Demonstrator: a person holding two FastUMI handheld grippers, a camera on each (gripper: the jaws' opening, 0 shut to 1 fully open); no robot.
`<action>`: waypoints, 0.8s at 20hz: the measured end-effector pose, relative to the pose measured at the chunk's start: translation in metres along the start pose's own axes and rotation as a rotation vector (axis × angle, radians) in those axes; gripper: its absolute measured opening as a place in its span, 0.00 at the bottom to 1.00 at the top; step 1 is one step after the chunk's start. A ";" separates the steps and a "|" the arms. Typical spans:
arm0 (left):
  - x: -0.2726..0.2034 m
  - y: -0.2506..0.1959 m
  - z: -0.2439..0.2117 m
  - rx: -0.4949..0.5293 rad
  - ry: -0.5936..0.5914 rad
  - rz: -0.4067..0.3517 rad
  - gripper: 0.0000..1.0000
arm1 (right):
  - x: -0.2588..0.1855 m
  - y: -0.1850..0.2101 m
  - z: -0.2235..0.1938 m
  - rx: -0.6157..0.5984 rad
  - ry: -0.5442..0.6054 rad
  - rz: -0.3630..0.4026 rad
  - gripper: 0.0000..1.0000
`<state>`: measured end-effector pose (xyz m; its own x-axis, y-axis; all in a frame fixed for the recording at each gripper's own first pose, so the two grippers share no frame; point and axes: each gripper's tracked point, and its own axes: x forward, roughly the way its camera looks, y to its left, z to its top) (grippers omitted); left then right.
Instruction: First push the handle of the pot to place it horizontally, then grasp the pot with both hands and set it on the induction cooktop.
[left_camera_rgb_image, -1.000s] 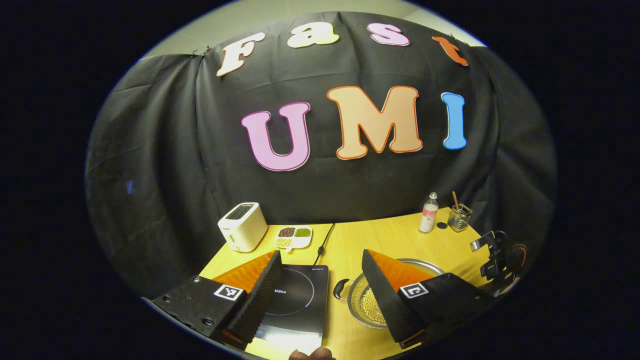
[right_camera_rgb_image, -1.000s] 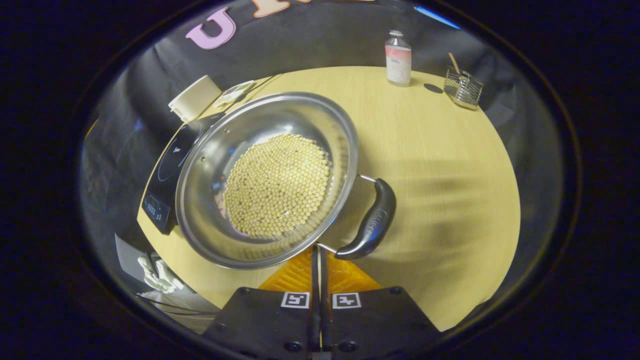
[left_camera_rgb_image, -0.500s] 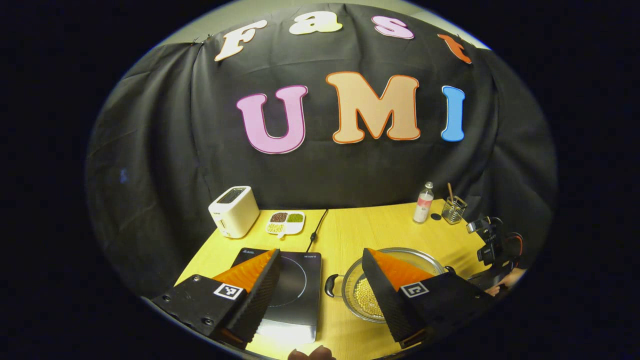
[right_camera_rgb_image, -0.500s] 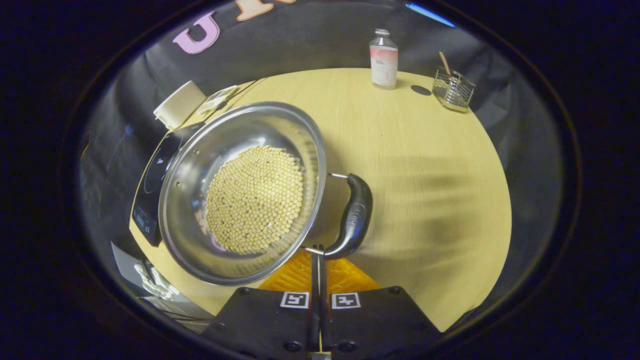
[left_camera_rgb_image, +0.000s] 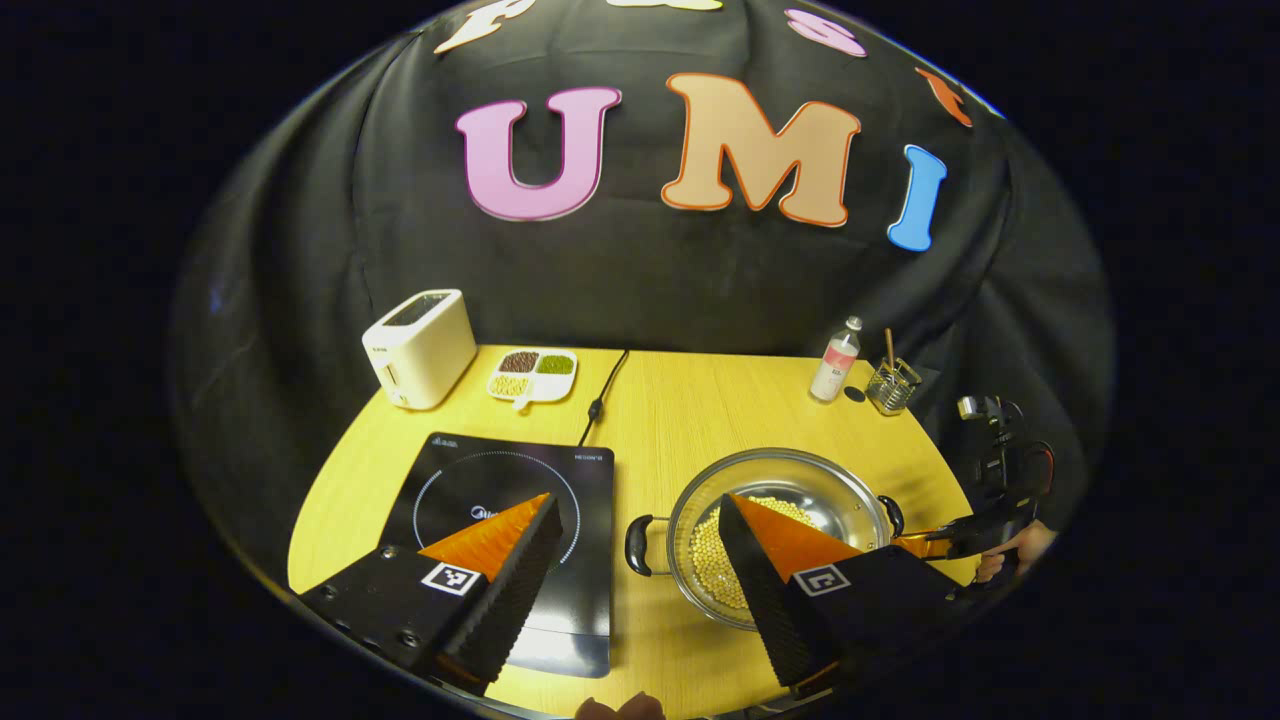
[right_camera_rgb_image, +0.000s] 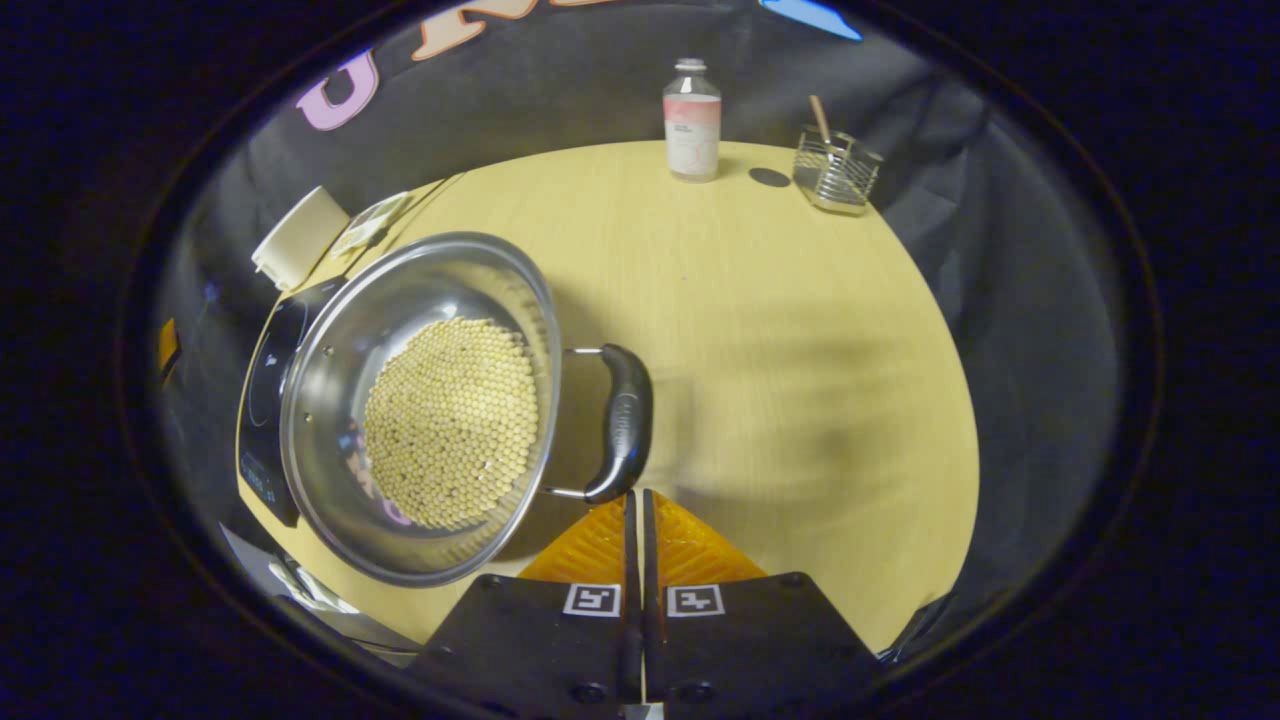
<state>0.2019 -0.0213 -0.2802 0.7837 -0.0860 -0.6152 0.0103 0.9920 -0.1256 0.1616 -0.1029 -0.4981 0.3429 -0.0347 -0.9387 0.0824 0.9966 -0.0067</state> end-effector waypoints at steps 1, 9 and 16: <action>0.003 0.002 -0.001 -0.009 0.002 -0.002 0.98 | -0.004 -0.002 0.005 0.011 -0.018 -0.012 0.03; 0.033 -0.004 -0.042 0.009 0.145 -0.063 0.98 | -0.020 -0.002 0.040 0.053 -0.134 -0.054 0.27; 0.059 -0.001 -0.074 -0.001 0.254 -0.073 0.98 | -0.013 0.006 0.047 0.064 -0.124 -0.046 0.75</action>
<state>0.2025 -0.0344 -0.3737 0.6002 -0.1779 -0.7799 0.0604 0.9823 -0.1775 0.2020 -0.1003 -0.4694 0.4496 -0.0931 -0.8884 0.1589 0.9870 -0.0230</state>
